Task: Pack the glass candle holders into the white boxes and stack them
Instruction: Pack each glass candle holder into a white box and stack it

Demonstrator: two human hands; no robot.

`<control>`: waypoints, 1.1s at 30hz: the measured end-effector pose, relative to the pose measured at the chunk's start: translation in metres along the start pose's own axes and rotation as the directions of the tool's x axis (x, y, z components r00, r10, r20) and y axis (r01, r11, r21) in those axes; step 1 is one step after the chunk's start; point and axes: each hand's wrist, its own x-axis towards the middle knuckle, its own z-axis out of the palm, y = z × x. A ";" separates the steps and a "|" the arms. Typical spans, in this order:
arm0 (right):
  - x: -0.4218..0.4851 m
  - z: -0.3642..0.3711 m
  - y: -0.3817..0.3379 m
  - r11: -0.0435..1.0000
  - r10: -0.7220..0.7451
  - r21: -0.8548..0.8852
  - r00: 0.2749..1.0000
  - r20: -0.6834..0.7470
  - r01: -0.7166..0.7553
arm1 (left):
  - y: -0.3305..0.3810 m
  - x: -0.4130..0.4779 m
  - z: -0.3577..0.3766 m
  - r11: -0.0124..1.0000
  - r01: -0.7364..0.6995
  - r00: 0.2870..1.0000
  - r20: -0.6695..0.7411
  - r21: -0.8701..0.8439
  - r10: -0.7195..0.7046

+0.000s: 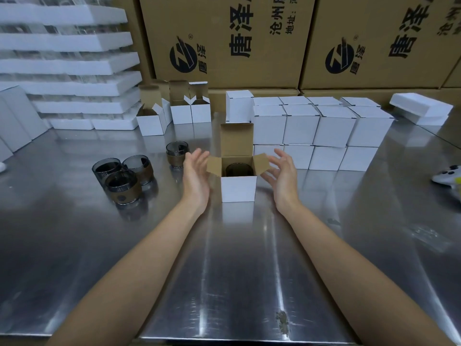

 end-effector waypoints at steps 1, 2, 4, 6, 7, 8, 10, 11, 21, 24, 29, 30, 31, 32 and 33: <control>0.003 -0.001 0.001 0.998 0.059 0.020 0.998 0.006 -0.059 | -0.001 0.002 -0.002 0.995 0.078 0.997 0.005 -0.064 -0.078; 0.004 -0.001 0.002 0.995 0.093 0.017 0.995 0.030 -0.094 | -0.002 0.002 -0.002 0.988 0.127 0.992 0.011 -0.086 -0.126; 0.004 -0.001 0.004 0.993 0.116 -0.044 0.989 0.093 -0.112 | -0.006 -0.001 0.000 0.984 0.171 0.984 0.066 -0.056 -0.167; 0.003 0.002 0.006 0.986 0.113 -0.135 0.986 0.126 -0.096 | -0.008 -0.006 0.005 0.978 0.208 0.959 0.193 0.008 -0.205; 0.002 0.003 0.007 0.982 0.109 -0.169 0.985 0.133 -0.086 | -0.009 -0.008 0.006 0.976 0.215 0.946 0.242 0.038 -0.218; 0.001 0.004 0.006 0.980 0.104 -0.182 0.985 0.136 -0.078 | -0.010 -0.008 0.006 0.977 0.203 0.939 0.268 0.072 -0.215; 0.000 0.005 0.005 0.982 0.088 -0.181 0.986 0.143 -0.061 | -0.011 -0.008 0.006 0.979 0.142 0.944 0.279 0.145 -0.178; -0.001 0.005 0.004 0.982 0.082 -0.184 0.986 0.149 -0.054 | -0.011 -0.007 0.005 0.975 0.106 0.950 0.270 0.195 -0.157; -0.010 0.007 -0.001 0.973 0.050 -0.231 0.961 0.271 0.014 | -0.006 -0.008 0.008 0.951 -0.029 0.959 0.277 0.309 -0.061; -0.014 0.006 -0.004 0.960 0.034 -0.275 0.944 0.328 0.061 | -0.006 -0.008 0.007 0.950 -0.036 0.959 0.278 0.311 -0.055; -0.013 0.007 -0.008 0.955 0.076 -0.294 0.924 0.375 0.041 | -0.006 -0.010 0.007 0.953 -0.055 0.957 0.289 0.299 -0.035; -0.013 0.008 -0.007 0.953 0.081 -0.302 0.927 0.366 0.036 | -0.006 -0.010 0.007 0.953 -0.055 0.957 0.287 0.297 -0.034; -0.013 0.009 -0.007 0.951 0.084 -0.307 0.932 0.351 0.030 | -0.006 -0.009 0.007 0.954 -0.051 0.959 0.282 0.297 -0.036; -0.013 0.011 -0.007 0.951 0.083 -0.309 0.939 0.334 0.025 | -0.006 -0.009 0.007 0.953 -0.049 0.960 0.278 0.299 -0.038; -0.013 0.012 -0.007 0.951 0.081 -0.309 0.945 0.318 0.022 | -0.007 -0.009 0.007 0.952 -0.050 0.960 0.277 0.300 -0.037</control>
